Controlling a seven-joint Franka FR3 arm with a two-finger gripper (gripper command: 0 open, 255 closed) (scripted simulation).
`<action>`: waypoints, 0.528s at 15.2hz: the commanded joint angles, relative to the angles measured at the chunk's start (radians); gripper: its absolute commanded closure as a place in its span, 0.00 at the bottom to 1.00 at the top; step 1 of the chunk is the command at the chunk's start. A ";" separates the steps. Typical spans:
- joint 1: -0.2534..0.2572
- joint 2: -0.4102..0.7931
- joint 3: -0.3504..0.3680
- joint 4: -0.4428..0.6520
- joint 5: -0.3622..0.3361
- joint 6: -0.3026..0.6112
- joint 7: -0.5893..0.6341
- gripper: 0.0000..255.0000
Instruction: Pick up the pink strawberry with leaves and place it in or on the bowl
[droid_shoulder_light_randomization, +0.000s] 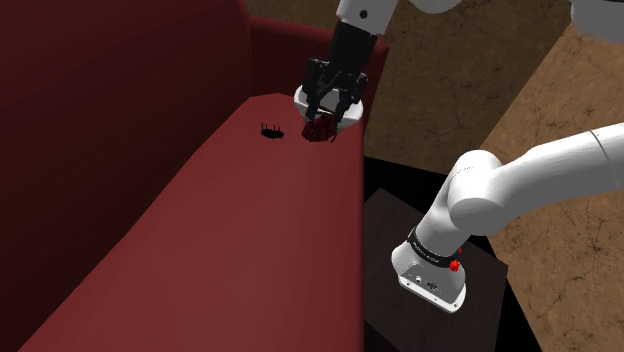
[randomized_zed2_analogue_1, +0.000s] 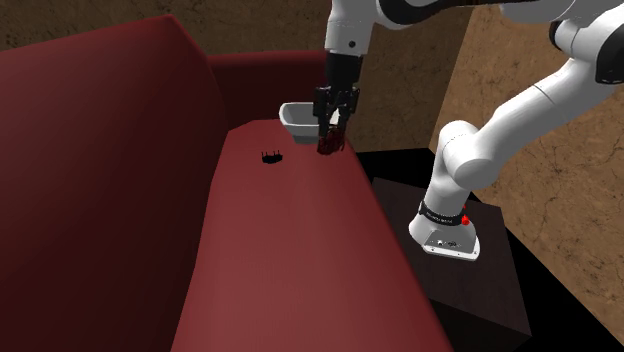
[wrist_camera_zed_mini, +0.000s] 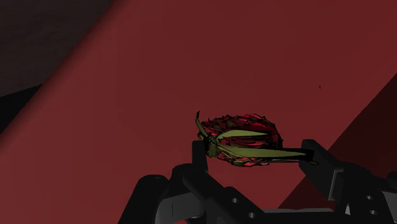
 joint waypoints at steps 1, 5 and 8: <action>-0.001 0.008 -0.002 0.034 -0.004 -0.026 0.006 1.00; -0.011 0.016 -0.027 0.069 -0.020 -0.058 -0.011 1.00; -0.035 0.030 -0.091 0.077 -0.055 -0.072 -0.082 1.00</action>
